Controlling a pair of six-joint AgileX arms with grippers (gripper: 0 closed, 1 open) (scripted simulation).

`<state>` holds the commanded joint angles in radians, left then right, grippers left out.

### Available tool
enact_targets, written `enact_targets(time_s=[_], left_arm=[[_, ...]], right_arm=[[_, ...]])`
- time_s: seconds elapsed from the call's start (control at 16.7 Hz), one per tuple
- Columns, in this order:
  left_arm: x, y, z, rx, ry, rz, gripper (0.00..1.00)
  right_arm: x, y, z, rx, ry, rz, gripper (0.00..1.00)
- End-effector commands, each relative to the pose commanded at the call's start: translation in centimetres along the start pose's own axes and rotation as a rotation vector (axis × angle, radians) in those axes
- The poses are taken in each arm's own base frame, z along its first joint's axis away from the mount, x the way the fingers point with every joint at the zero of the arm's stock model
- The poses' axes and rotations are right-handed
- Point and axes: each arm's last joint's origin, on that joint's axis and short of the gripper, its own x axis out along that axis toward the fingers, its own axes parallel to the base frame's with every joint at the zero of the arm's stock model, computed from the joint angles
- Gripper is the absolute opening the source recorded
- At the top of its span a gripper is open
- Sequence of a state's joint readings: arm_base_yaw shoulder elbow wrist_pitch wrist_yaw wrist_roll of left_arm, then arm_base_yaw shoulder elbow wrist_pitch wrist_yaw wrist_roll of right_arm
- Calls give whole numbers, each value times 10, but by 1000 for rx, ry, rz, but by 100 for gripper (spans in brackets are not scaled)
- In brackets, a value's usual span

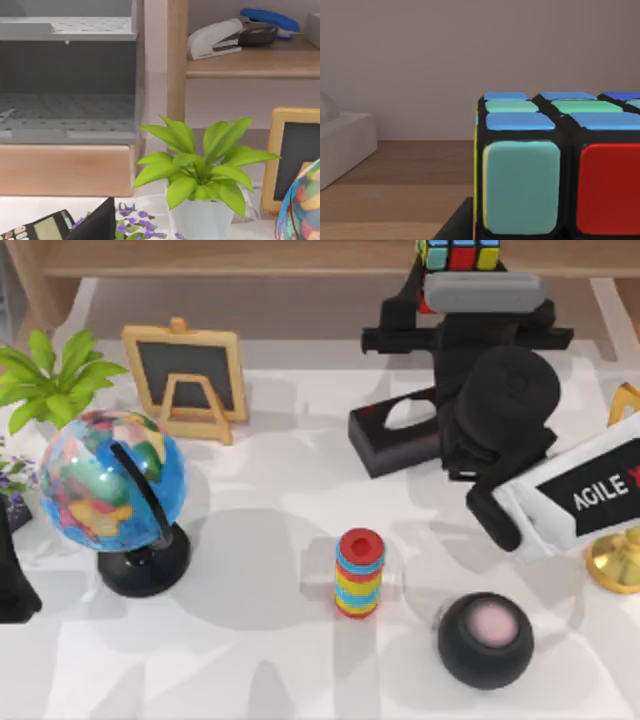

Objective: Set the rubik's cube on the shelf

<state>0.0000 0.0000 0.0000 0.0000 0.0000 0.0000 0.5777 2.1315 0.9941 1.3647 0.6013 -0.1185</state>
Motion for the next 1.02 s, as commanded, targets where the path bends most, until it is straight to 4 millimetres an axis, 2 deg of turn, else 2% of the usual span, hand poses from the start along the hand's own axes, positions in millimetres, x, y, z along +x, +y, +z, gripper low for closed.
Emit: enact_targets(time_s=[0.48, 0.66, 1.02], left_arm=[[0, 0, 0, 0, 0, 0, 100], [0, 0, 0, 0, 0, 0, 100], [0, 0, 0, 0, 0, 0, 100]], right_arm=[[4, 0, 0, 7, -8, -5, 0], [23, 4, 3, 21, -23, -6, 0], [78, 5, 0, 22, -27, -3, 0]])
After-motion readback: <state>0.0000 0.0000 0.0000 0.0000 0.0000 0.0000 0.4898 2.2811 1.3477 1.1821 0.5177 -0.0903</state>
